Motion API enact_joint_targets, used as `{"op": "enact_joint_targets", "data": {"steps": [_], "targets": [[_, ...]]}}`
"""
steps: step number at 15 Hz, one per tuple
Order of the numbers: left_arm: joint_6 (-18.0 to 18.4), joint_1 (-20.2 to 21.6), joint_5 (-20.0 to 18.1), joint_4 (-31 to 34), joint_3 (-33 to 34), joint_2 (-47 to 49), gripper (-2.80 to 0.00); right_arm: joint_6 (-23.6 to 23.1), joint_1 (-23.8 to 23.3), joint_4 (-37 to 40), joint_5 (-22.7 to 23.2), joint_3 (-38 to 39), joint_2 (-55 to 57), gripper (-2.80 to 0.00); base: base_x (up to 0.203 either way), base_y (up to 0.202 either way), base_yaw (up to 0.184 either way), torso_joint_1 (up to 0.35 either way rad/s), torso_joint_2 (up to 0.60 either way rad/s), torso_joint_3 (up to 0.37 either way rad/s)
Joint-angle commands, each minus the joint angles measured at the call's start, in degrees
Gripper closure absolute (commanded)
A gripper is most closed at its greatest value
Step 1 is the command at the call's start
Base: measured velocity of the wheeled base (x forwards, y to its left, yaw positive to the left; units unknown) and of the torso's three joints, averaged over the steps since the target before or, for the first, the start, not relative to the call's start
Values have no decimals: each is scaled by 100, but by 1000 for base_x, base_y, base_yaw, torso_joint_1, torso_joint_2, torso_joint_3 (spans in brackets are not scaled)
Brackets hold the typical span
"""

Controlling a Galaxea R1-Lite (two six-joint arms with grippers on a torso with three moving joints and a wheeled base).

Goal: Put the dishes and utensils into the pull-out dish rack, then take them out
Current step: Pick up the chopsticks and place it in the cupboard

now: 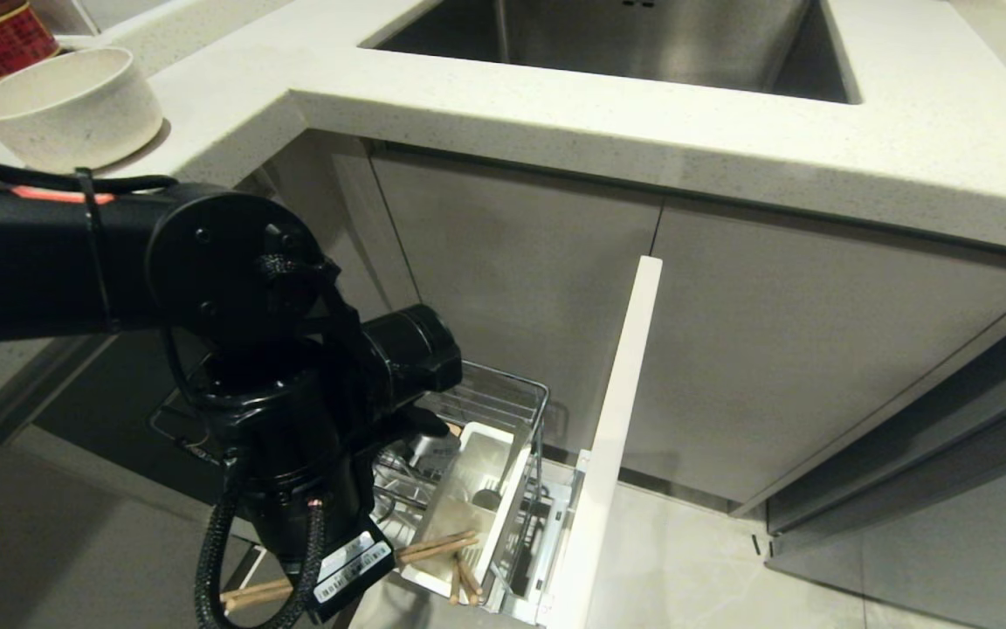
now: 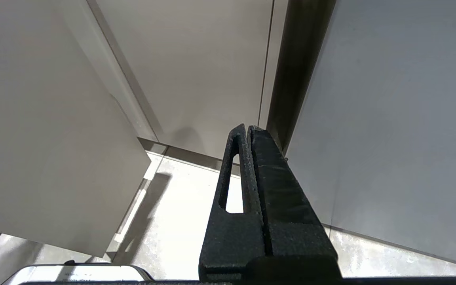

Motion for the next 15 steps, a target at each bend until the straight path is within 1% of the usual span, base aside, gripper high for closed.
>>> {"op": "enact_joint_targets", "data": {"steps": [1,3,11,15], "targets": [[1,30,4,-28,-54,249,0,-2,2,-6,0,150,5,0,0,0,0,0,0,0],[1,36,4,-214,-40,353,0,-2,2,-6,0,152,5,0,0,0,0,0,0,0],[1,39,-5,-420,-58,790,0,5,2,-6,0,150,5,0,0,0,0,0,0,0],[1,121,-5,-534,-99,965,0,-1,2,-6,0,150,5,0,0,0,0,0,0,0]]}}
